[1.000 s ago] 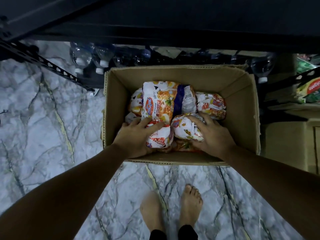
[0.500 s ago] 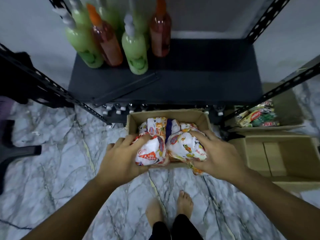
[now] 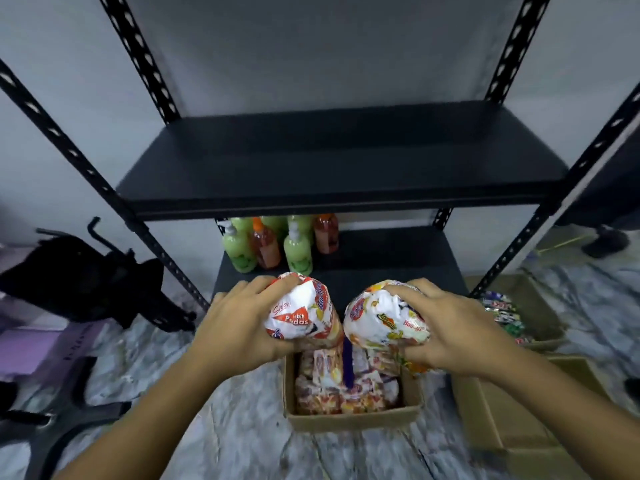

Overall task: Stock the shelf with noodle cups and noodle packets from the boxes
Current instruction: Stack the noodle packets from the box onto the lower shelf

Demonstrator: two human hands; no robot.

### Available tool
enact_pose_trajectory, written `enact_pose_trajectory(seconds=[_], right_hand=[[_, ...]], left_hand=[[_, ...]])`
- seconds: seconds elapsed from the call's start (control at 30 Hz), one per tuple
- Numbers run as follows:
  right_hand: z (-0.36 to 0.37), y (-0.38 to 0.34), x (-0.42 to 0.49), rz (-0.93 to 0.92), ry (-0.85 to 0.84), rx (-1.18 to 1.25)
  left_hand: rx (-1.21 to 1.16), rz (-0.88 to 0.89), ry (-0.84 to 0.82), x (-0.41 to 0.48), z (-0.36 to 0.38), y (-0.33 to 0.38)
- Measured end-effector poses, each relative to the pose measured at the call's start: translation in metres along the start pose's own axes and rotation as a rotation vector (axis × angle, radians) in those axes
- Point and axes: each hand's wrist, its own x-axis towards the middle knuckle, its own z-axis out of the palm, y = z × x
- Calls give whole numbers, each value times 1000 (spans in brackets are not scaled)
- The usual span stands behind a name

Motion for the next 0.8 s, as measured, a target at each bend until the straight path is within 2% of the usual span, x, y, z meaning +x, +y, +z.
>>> enact_pose_trajectory(seconds=[0.37, 0.8], right_hand=[[-155, 1, 26, -72, 148, -122], [-246, 12, 87, -131, 183, -220]], left_hand=[[73, 89, 148, 73, -132, 38], [20, 43, 174, 148, -192, 35]])
